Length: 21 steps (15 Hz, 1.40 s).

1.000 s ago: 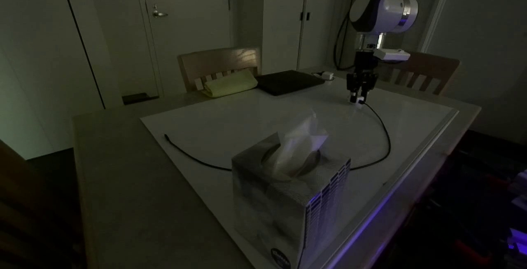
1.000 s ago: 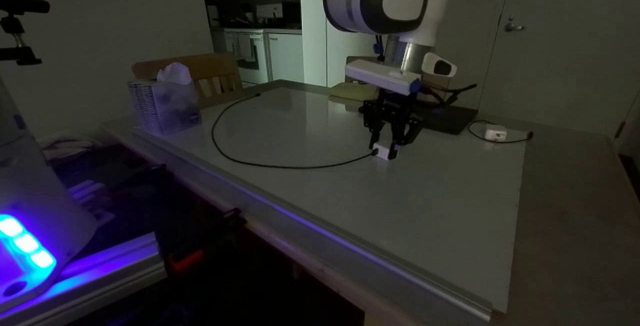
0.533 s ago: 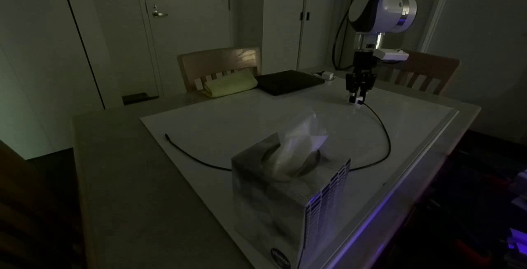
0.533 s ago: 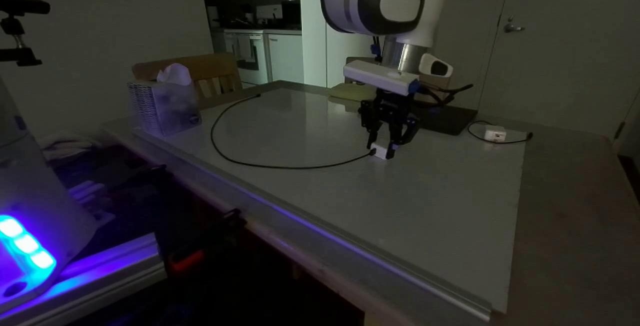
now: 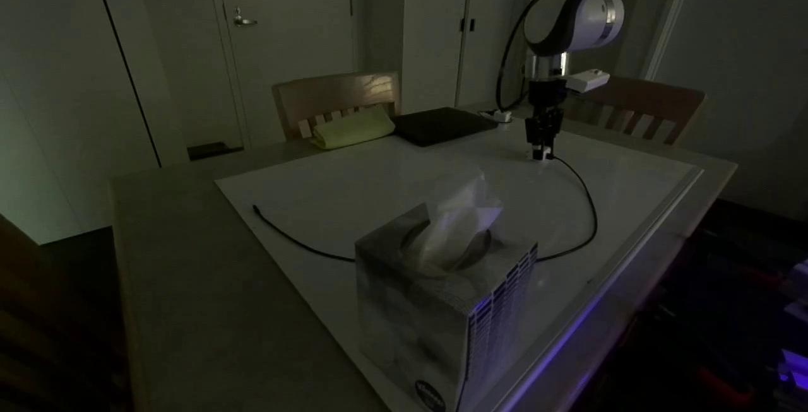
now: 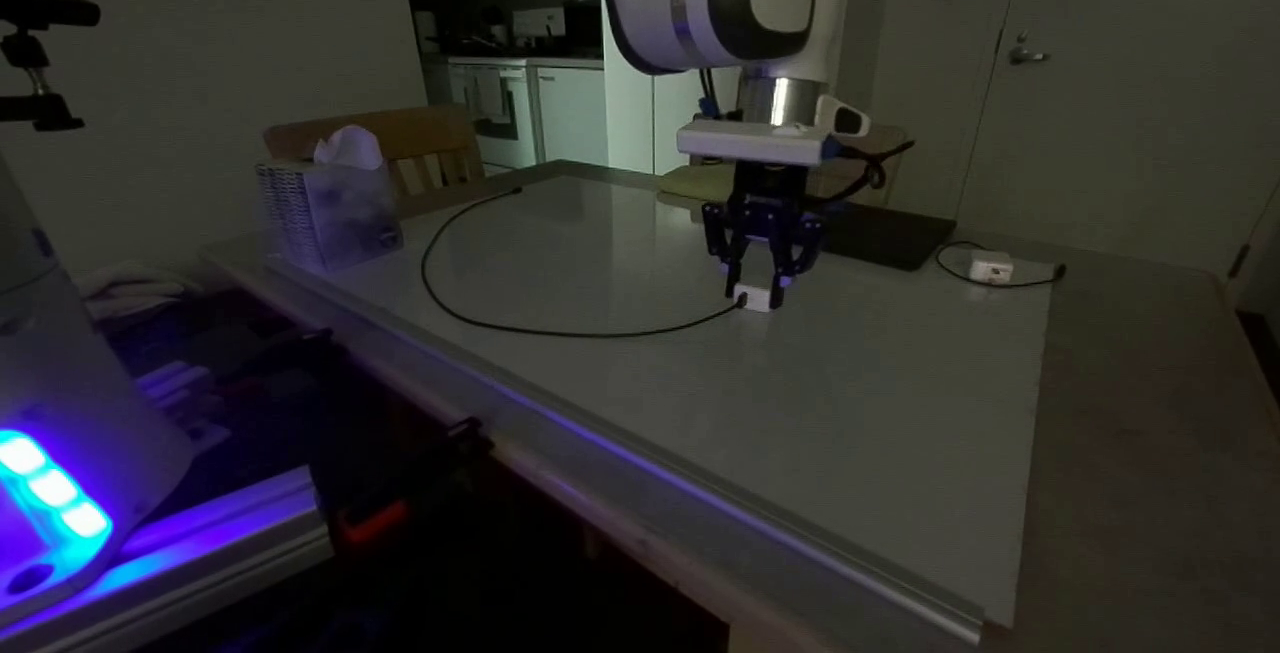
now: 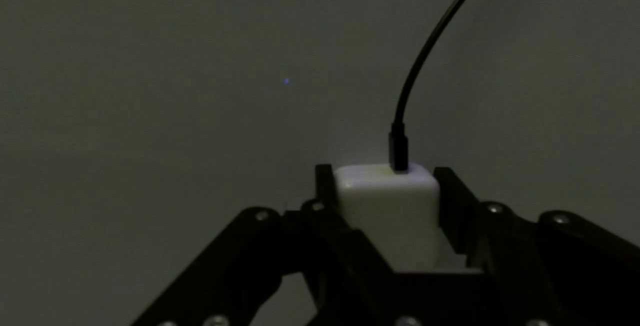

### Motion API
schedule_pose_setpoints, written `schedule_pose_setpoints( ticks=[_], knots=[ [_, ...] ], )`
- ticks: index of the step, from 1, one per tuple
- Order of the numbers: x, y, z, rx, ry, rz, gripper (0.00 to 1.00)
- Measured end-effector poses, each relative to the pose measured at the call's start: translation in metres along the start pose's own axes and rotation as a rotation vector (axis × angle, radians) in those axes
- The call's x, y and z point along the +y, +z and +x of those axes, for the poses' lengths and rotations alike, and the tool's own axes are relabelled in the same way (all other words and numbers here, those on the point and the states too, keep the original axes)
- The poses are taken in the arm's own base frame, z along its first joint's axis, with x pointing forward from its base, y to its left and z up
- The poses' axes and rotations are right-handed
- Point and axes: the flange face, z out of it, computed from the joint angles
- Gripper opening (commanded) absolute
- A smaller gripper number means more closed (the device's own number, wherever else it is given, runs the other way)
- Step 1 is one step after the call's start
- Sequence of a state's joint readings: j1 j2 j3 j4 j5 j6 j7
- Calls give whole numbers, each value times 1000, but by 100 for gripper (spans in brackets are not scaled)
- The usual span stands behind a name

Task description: Put the charging cable in circle form.

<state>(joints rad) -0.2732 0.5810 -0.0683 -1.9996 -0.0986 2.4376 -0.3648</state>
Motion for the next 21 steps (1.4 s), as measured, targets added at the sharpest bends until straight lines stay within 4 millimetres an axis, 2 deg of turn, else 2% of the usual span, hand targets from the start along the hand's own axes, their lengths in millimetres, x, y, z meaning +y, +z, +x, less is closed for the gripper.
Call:
schedule_pose_setpoints(
  ticks=[6, 7, 9, 10, 13, 15, 21],
  knots=[
    [-35, -6, 19, 11, -306, -62, 26],
    [-40, -8, 23, 34, -356, -61, 51],
    [-42, -8, 24, 36, -358, -60, 51],
    [-41, -8, 23, 36, -356, -60, 26],
    [-42, -8, 24, 35, -361, -61, 26],
    [-49, -8, 26, 31, -430, -71, 26],
    [-97, -11, 40, 5, -740, -132, 26]
  ],
)
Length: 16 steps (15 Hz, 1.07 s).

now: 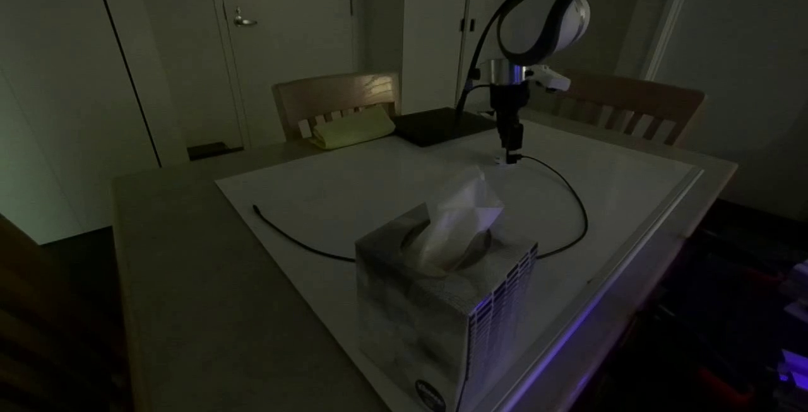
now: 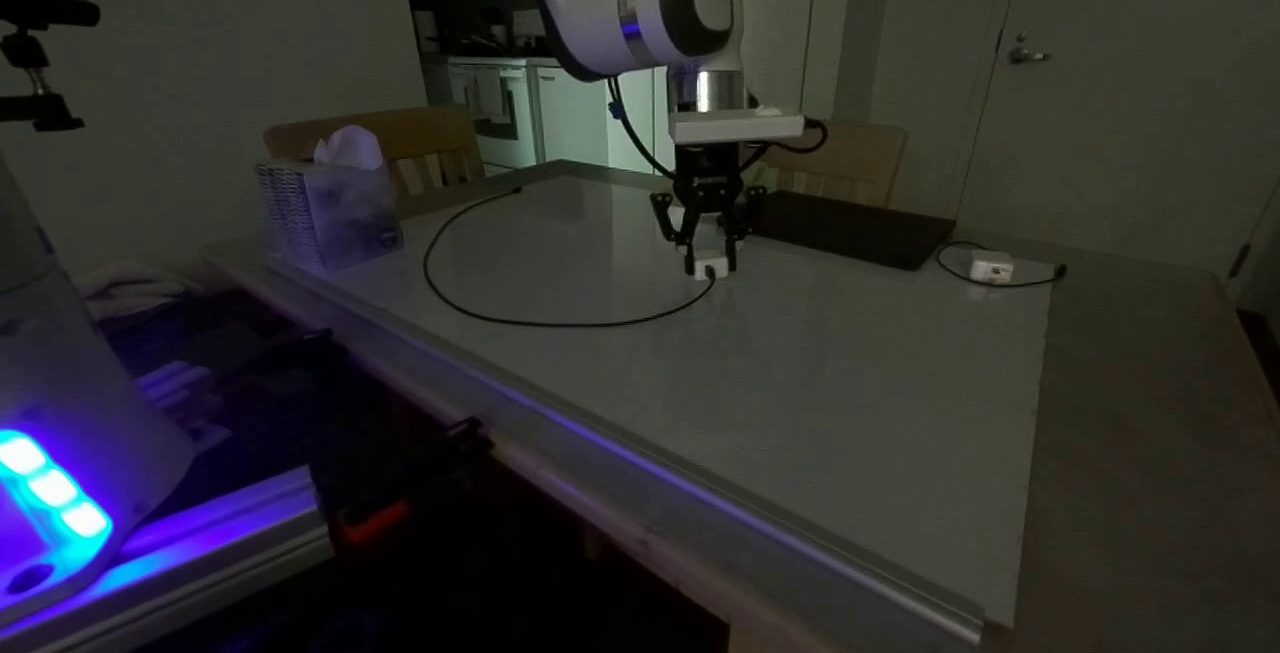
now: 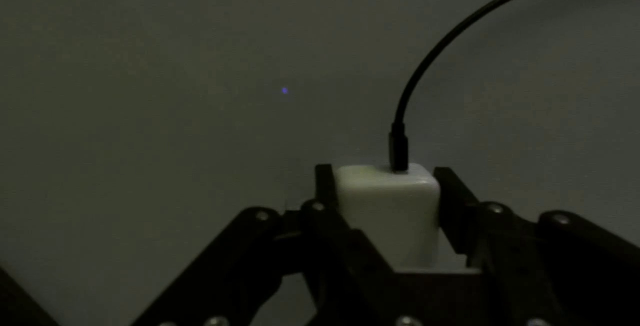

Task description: Put the charging cable in circle form.

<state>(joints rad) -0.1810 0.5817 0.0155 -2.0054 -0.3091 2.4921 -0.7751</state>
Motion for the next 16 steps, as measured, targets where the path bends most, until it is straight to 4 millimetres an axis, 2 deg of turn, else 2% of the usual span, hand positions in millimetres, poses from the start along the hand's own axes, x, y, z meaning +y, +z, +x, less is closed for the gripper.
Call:
schedule_pose_setpoints(
  ticks=[3, 4, 7, 8, 12, 16],
  knots=[
    [-8, -3, 14, 18, -147, -56, 26],
    [-10, -4, 16, 22, -195, -77, 51],
    [-15, -4, 19, 28, -287, -114, 51],
    [-15, -4, 20, 30, -293, -116, 26],
    [-16, -5, 21, 32, -320, -117, 26],
    [-30, -9, 42, 48, -528, -122, 26]
  ],
)
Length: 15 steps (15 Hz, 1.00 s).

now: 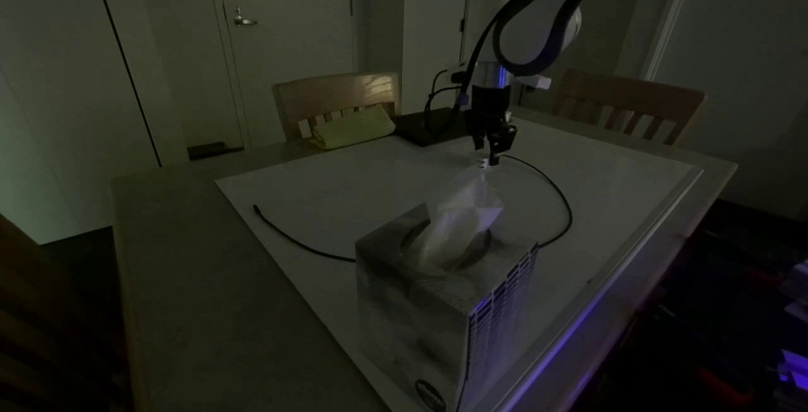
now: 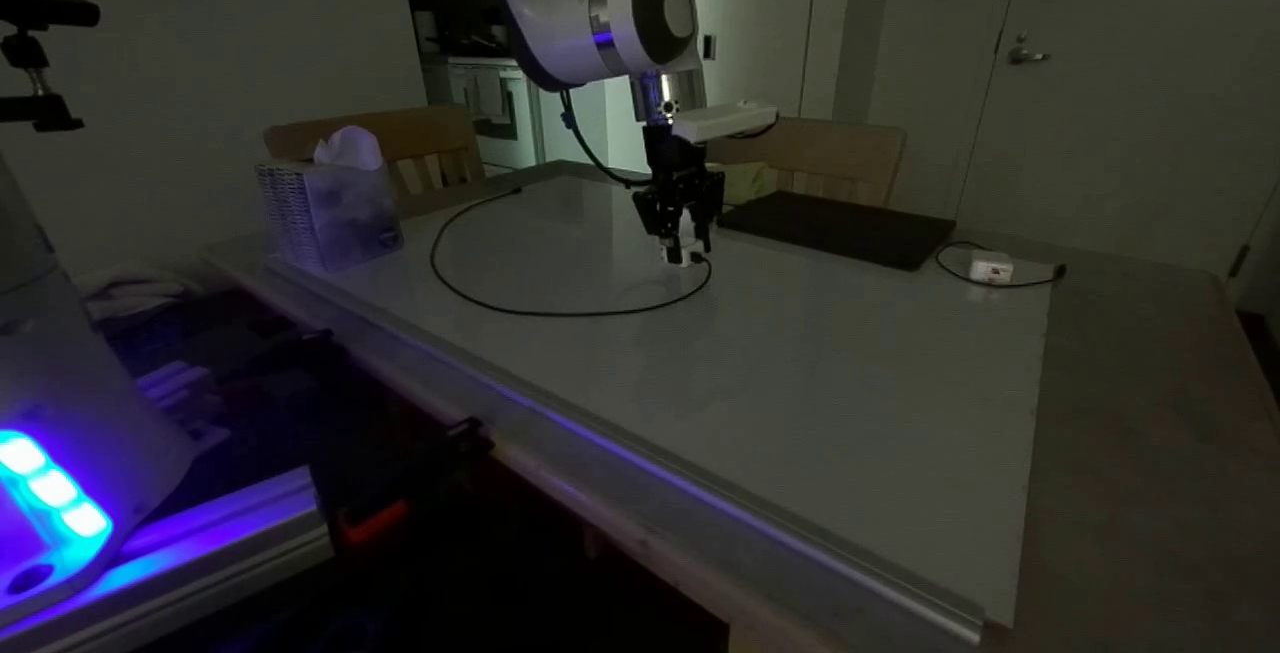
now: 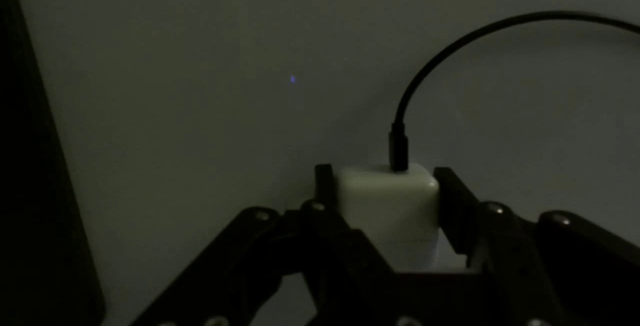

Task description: Put the charging cable in circle form.

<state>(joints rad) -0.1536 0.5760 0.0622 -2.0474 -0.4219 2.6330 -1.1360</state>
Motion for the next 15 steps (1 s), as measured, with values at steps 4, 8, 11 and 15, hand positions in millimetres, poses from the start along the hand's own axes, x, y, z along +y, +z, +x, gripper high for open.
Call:
schedule_pose_setpoints(
  ticks=[4, 8, 11, 15],
  knots=[
    [-3, -4, 26, 24, -218, -6, 26],
    [-6, -8, 45, 30, -424, -22, 51],
    [-6, -8, 47, 32, -425, -20, 51],
    [-6, -8, 48, 32, -437, -21, 26]
  ],
)
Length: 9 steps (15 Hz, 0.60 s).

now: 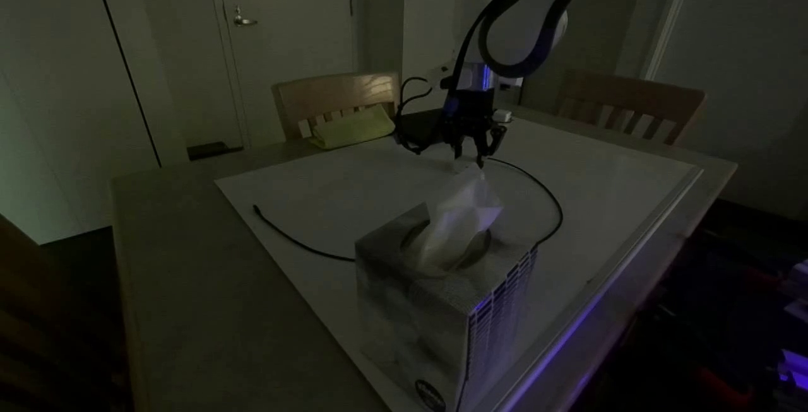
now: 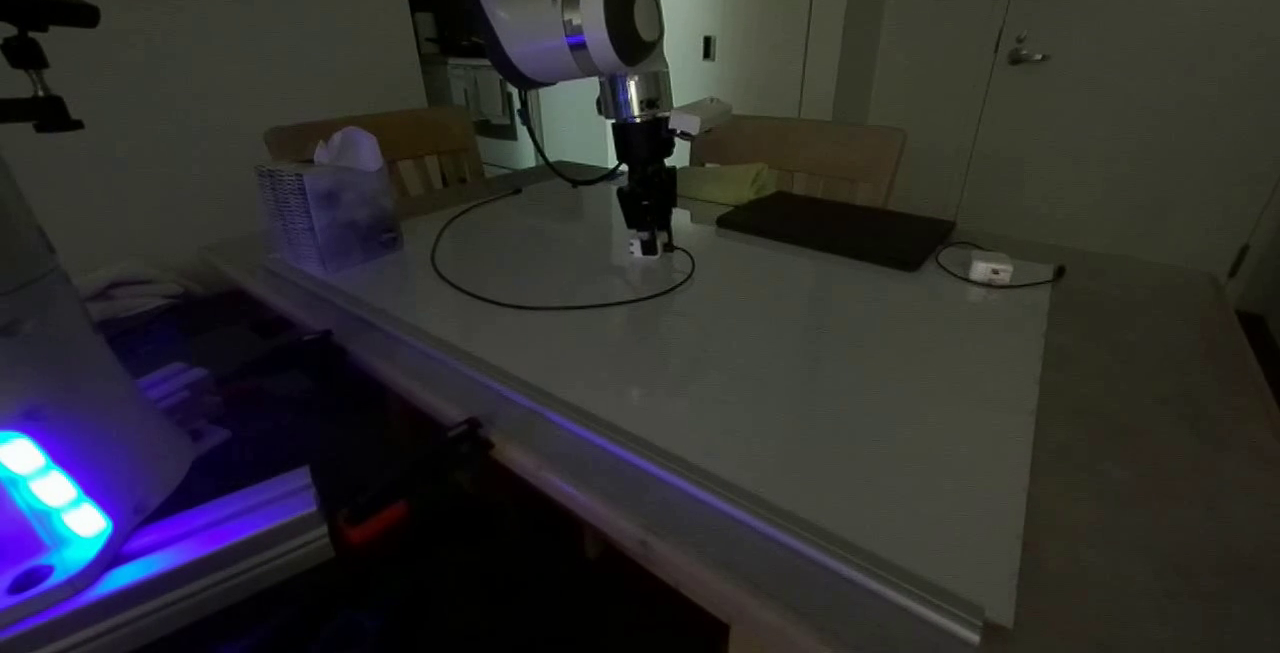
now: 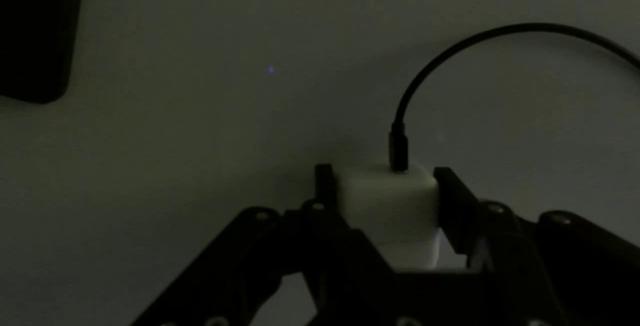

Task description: Put the charging cable in circle form.

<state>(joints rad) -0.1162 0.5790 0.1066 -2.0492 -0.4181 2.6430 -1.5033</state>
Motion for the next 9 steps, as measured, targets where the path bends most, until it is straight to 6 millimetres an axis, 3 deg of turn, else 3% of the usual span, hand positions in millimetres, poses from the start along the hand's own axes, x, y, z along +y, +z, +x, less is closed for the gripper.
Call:
schedule_pose_setpoints(
  ticks=[9],
  knots=[
    [9, -7, 50, 12, -437, -24, 26]
  ],
)
